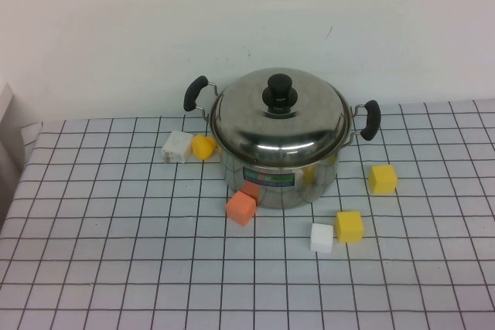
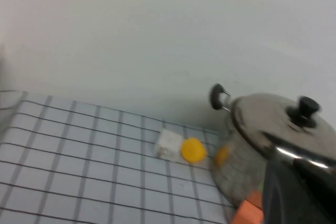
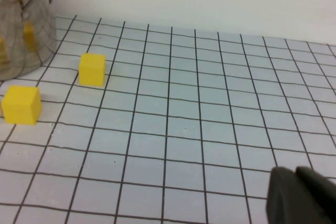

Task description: Cover the pot

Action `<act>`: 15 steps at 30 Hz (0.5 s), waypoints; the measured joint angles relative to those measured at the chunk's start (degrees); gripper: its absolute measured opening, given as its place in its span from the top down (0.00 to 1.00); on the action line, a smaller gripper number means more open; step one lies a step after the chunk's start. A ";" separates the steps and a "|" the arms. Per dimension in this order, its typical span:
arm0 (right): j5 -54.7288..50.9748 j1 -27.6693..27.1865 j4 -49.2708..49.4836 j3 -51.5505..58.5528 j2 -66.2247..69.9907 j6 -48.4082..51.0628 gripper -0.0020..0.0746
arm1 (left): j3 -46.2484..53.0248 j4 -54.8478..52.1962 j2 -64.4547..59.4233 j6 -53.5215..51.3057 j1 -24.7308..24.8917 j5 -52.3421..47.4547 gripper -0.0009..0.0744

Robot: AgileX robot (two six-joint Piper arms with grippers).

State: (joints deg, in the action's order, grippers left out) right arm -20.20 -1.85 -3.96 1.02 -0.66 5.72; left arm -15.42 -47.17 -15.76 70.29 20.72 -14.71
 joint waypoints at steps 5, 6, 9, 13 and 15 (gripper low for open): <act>0.00 0.00 0.00 0.00 0.00 0.00 0.96 | 1.37 5.63 0.89 -7.51 -9.63 4.72 0.99; 0.00 0.00 0.00 0.00 0.00 0.00 0.96 | 2.05 7.26 1.63 -10.48 -11.88 6.72 0.99; 0.00 0.00 0.00 0.00 0.00 0.00 0.96 | 4.81 15.23 4.95 -20.50 -16.50 11.63 0.99; 0.00 0.00 0.00 0.00 0.00 0.00 0.96 | 10.94 31.27 11.07 -35.50 -17.63 12.67 0.99; 0.00 0.00 0.00 0.00 0.00 0.00 0.96 | 13.85 36.97 13.40 -41.16 -17.63 12.67 0.99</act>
State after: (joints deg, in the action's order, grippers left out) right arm -20.20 -1.85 -3.96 1.02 -0.66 5.72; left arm -1.56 -10.20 -2.36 29.13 3.09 -2.03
